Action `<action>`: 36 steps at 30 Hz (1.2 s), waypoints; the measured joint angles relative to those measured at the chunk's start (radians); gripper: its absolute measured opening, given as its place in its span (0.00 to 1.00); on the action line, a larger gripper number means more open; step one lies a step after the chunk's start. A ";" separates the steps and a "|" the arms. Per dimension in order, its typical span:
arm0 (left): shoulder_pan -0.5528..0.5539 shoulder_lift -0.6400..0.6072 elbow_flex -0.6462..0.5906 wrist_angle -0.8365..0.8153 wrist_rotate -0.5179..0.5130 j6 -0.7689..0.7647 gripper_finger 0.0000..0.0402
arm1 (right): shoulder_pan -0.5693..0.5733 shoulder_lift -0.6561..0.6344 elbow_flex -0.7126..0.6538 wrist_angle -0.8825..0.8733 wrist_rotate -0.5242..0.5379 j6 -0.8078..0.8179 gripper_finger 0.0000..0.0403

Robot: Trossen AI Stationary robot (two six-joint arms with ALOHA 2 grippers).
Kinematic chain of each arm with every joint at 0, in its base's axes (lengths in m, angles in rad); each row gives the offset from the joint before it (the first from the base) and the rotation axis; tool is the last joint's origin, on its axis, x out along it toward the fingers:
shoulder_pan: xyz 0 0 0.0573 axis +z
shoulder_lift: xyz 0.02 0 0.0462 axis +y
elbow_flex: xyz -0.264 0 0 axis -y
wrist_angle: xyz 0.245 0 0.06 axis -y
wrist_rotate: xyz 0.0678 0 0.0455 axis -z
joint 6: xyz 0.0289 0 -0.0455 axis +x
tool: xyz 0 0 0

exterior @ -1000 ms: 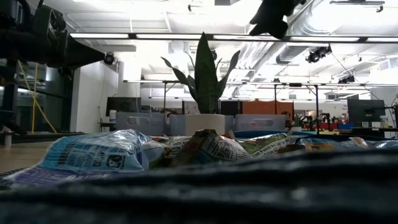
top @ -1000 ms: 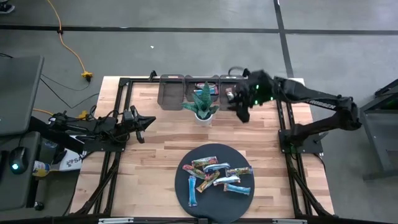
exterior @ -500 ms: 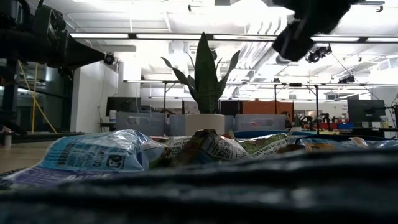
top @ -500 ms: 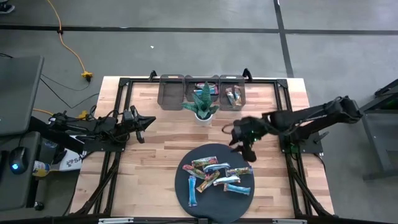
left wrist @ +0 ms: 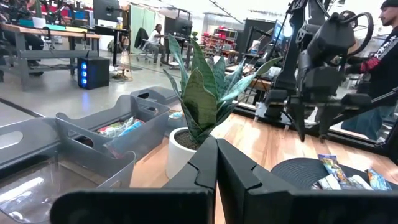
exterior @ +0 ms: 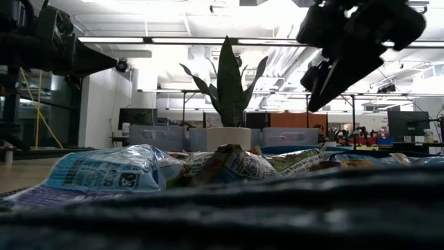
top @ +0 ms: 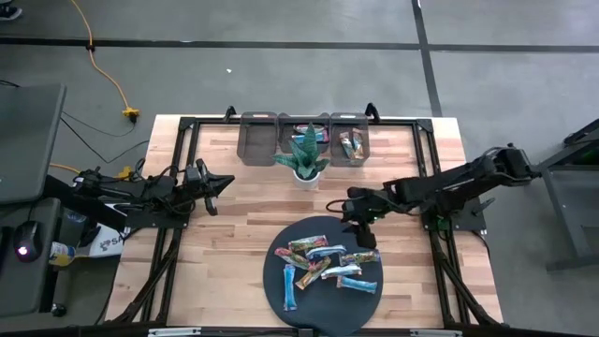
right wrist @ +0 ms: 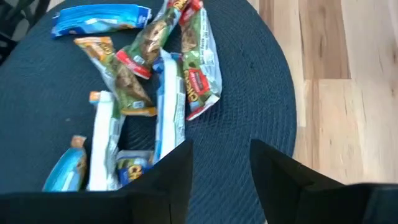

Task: Pick and place Granola Bars by type
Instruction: Put the red granola bar into the middle black bin

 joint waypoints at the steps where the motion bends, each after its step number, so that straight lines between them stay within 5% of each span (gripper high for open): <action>1: 0.000 0.000 0.000 0.000 0.000 0.000 0.00 | -0.001 0.016 0.000 0.017 -0.002 0.000 0.36; 13: 0.000 0.000 0.000 0.000 0.000 0.000 0.00 | -0.001 0.175 0.000 0.229 -0.065 0.022 0.51; 36: 0.000 0.000 0.000 0.000 0.000 0.000 0.00 | -0.002 0.296 0.001 0.381 -0.036 0.053 0.51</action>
